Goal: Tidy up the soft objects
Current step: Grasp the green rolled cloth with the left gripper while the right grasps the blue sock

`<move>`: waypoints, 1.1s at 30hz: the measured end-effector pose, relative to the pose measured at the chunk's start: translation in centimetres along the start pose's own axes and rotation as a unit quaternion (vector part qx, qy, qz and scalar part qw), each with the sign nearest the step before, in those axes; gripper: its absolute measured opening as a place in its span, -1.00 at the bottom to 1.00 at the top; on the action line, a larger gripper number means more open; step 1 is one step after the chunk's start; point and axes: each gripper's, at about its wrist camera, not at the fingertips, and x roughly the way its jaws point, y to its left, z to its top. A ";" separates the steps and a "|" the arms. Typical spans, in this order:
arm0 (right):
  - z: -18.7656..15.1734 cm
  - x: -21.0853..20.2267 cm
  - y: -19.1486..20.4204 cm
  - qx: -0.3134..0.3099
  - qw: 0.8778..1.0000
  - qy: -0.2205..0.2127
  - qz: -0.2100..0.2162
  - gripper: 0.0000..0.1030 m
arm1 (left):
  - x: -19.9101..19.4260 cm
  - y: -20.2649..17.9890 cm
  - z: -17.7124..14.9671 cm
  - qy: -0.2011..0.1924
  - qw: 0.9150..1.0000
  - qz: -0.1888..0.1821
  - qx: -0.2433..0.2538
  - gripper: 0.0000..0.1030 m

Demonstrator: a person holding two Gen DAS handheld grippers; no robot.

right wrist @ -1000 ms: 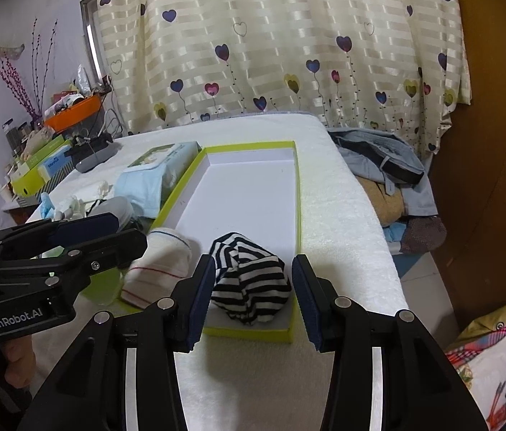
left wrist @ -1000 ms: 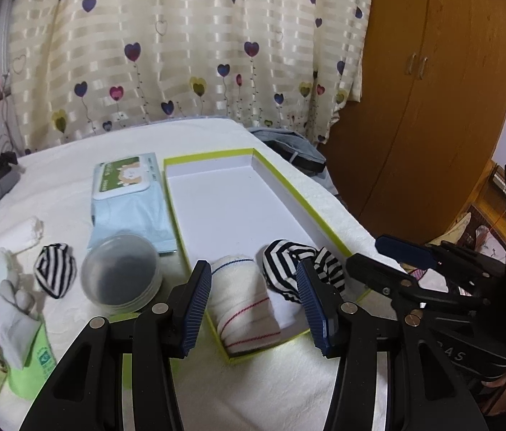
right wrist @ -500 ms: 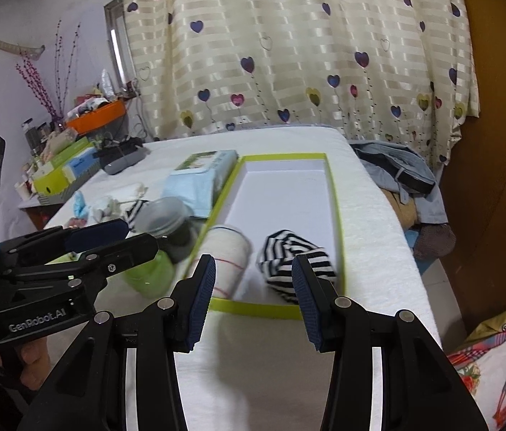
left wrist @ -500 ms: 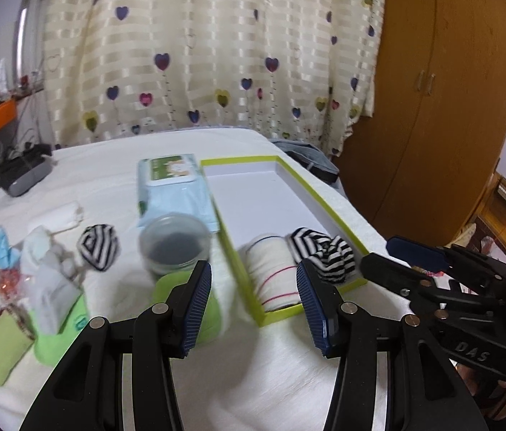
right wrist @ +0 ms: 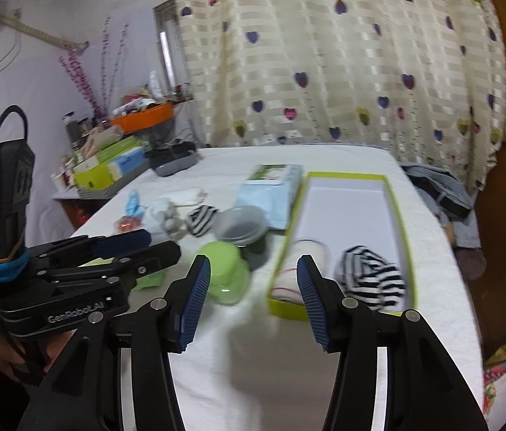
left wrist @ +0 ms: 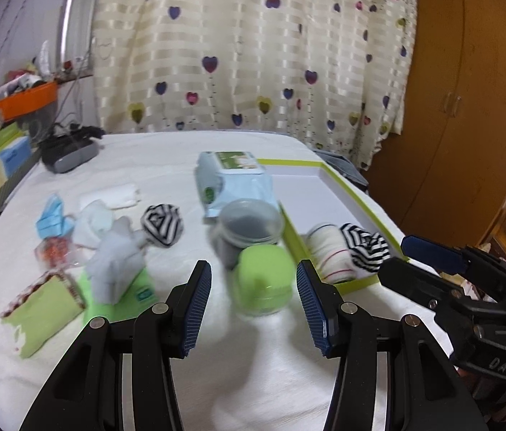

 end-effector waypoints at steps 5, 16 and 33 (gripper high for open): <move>-0.2 1.0 2.2 -0.017 0.999 0.014 0.031 0.00 | -0.7 2.2 -0.6 -0.003 1.000 0.021 -0.016 -0.06; -0.4 3.4 6.0 -0.047 0.996 0.041 0.059 0.00 | -1.2 6.6 -1.8 0.002 0.997 0.061 -0.047 -0.06; -0.8 8.5 10.3 -0.078 0.990 0.088 0.083 0.00 | -2.8 14.9 -3.8 0.004 0.988 0.128 -0.089 -0.06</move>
